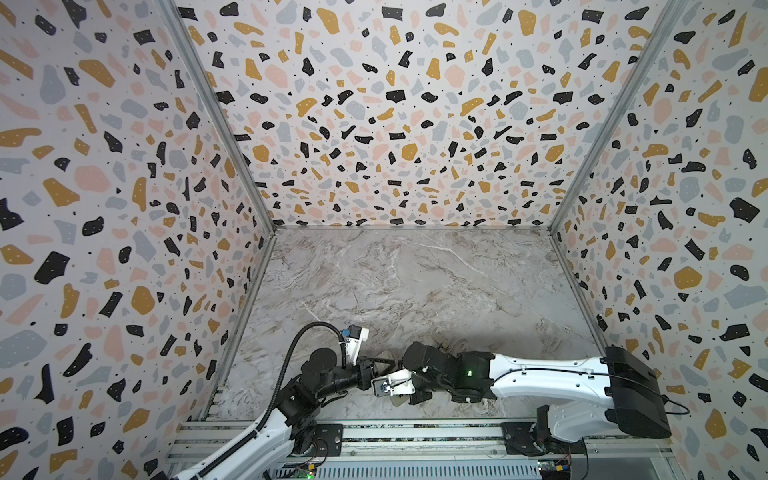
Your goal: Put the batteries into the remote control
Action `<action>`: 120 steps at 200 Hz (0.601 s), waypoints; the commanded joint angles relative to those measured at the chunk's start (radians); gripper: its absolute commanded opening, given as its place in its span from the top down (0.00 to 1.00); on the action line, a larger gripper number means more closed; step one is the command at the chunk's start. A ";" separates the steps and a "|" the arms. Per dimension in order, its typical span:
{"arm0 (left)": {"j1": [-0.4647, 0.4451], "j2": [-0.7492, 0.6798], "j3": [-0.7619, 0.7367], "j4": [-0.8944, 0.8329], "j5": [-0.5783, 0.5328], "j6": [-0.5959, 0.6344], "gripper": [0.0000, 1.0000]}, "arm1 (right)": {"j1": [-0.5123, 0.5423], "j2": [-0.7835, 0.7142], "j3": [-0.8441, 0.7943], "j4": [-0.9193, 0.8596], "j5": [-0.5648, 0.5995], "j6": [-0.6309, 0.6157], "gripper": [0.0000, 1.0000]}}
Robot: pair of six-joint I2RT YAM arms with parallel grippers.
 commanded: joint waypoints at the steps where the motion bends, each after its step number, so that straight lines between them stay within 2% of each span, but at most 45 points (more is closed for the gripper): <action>1: -0.003 -0.027 0.047 0.170 0.039 -0.022 1.00 | 0.004 0.028 -0.014 -0.105 0.009 0.018 0.89; 120: -0.003 -0.021 0.061 0.168 0.042 -0.021 1.00 | 0.007 0.016 -0.029 -0.093 0.084 0.010 0.99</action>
